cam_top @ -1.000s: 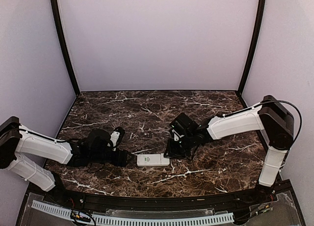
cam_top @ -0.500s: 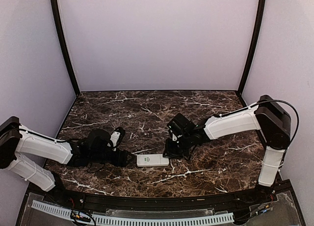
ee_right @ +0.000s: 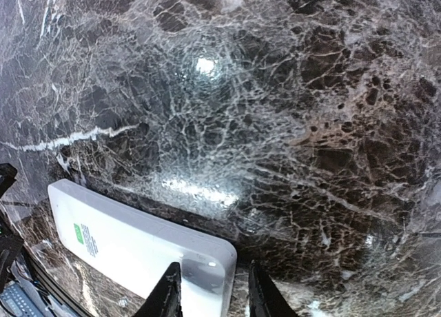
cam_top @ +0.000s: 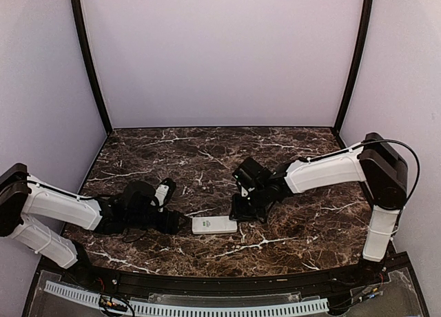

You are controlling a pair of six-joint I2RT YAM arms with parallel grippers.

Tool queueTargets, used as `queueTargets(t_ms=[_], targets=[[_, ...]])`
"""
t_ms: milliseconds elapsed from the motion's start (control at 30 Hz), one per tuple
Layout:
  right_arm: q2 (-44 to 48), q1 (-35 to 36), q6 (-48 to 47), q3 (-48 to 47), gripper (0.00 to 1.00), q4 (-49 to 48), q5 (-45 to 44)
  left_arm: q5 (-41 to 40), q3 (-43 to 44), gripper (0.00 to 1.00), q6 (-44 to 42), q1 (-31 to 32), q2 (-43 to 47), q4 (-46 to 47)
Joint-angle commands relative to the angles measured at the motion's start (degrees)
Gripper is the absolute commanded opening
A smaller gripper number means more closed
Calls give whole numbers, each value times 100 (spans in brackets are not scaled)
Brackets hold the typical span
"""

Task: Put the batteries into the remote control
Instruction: Press the battery cover on the remote control without the battery cover.

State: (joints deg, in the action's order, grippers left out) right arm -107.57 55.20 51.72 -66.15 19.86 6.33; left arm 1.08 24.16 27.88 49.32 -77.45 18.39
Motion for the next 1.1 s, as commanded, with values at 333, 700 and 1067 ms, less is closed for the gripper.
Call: queueTargets(t_ms=[333,700,1067], targets=[[641,-13,-117,-268,8,1460,-819,-271,-137,42,205,-28,82,-292],[-71,89,48,-451,0,1716,-885,54,342,4,172,-32,-704,-612],[-433,265,83,-573,0,1750,-836,213,455,0,118,-30,-963,-605]])
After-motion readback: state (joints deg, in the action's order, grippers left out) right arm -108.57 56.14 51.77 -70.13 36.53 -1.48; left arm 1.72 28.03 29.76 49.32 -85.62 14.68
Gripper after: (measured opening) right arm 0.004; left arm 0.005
